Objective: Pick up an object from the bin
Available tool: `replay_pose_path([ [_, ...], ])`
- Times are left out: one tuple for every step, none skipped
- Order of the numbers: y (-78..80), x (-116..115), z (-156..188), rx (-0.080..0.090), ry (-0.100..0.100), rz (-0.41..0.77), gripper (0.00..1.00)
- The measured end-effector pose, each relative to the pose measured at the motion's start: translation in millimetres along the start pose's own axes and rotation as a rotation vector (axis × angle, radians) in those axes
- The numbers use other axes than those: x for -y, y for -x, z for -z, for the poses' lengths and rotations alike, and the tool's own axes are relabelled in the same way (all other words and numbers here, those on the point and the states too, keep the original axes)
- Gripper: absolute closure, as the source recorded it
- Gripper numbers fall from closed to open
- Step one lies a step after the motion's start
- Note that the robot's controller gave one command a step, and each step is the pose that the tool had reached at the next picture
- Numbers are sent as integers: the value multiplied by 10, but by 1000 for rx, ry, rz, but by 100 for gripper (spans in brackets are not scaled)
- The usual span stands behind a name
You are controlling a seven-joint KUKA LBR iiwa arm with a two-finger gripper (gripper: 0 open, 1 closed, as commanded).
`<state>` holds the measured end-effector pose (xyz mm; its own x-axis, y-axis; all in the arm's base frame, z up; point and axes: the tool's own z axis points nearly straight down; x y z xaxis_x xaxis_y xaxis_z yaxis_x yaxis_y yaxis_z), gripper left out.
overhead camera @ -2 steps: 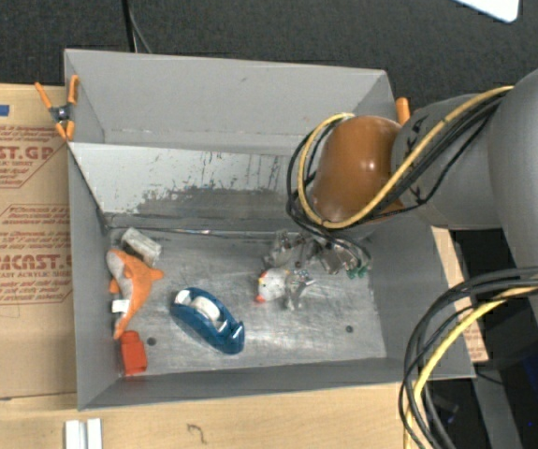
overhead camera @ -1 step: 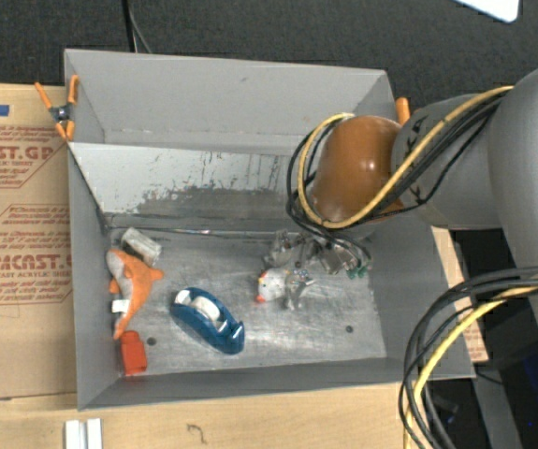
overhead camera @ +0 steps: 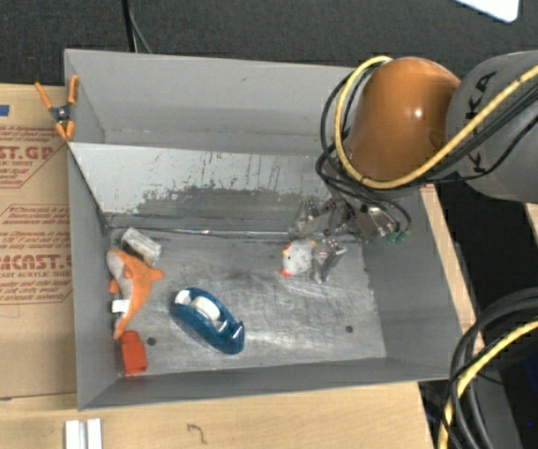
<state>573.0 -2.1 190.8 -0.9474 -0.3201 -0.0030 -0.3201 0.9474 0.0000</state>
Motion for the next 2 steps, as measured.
replay_pose_path([
  [0, 0, 0, 0, 0, 0, 100],
  [-97, 93, 260, -8, 5, 158, 100],
])
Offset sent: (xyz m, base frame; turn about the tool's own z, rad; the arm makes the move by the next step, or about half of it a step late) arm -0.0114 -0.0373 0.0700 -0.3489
